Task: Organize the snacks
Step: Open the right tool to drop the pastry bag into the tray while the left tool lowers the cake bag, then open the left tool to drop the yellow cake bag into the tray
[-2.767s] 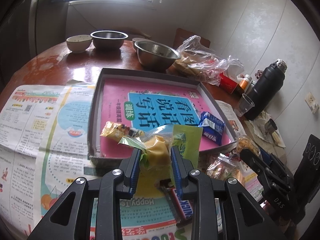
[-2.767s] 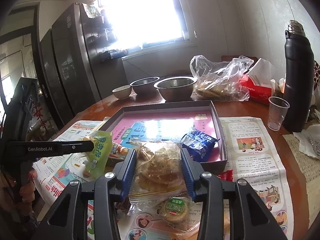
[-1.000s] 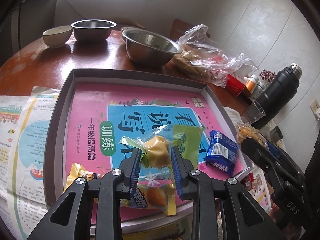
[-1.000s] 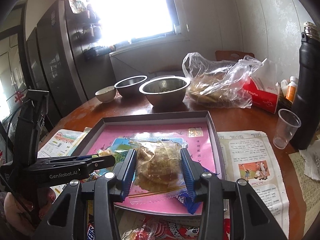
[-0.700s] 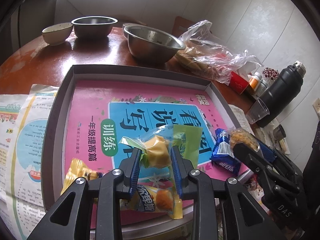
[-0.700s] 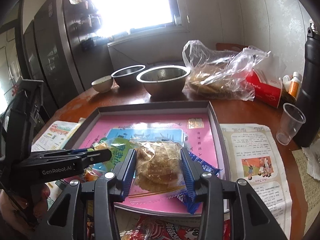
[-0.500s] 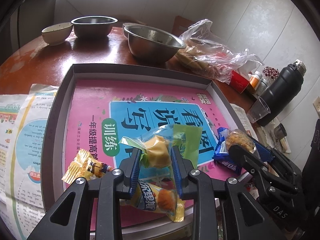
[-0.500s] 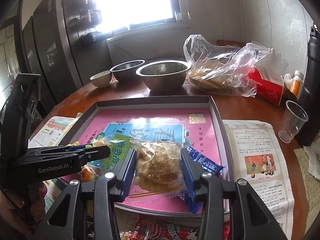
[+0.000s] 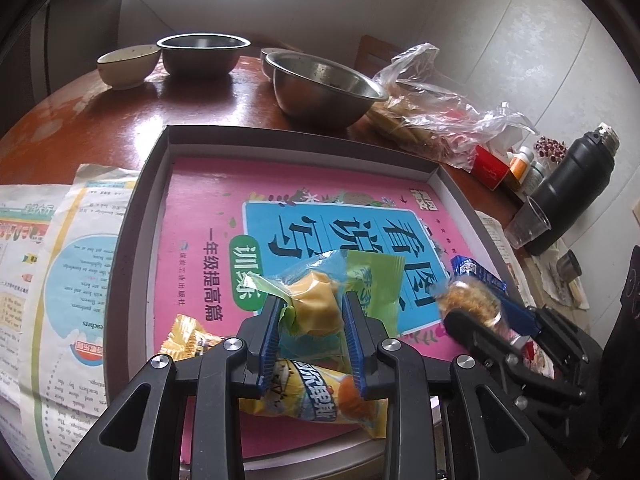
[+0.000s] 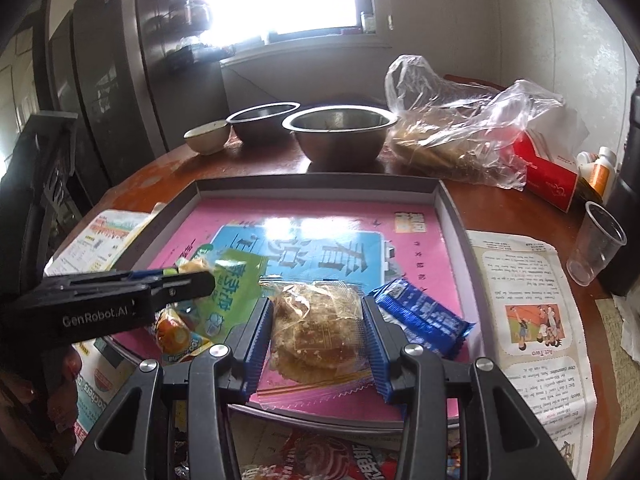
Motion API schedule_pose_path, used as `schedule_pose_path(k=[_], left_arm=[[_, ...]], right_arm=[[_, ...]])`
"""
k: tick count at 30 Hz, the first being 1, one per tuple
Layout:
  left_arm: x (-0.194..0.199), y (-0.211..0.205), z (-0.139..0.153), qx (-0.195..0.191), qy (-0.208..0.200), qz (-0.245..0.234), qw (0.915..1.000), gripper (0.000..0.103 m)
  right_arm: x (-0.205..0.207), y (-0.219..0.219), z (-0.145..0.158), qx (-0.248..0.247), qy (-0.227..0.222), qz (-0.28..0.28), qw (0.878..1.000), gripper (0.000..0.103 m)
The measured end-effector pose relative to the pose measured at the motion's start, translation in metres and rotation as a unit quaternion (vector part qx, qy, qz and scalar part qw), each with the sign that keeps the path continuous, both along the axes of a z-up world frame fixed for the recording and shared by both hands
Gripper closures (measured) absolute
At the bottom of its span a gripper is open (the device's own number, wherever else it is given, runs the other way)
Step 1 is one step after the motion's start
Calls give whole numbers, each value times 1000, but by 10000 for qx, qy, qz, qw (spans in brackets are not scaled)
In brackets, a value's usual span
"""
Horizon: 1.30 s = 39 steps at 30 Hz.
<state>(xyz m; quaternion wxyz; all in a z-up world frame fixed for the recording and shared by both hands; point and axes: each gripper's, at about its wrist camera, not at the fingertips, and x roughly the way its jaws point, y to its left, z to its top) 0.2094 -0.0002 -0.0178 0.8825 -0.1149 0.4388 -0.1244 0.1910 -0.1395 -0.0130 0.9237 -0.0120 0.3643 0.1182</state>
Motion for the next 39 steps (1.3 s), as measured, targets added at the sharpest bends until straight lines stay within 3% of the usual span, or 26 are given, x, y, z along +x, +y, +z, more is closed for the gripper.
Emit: schedule_pose_path(k=[12, 25, 39], left_arm=[[2, 2, -1, -2, -26, 55, 10000, 71], [2, 3, -1, -6, -24, 82, 10000, 70], [0, 3, -1, -15, -32, 160, 9999, 66]], right_arm=[[0, 15, -10, -331, 6, 126, 9994, 58], [-2, 5, -4, 72, -34, 30, 10000, 50], [-11, -11, 4, 259, -154, -158, 9994, 48]])
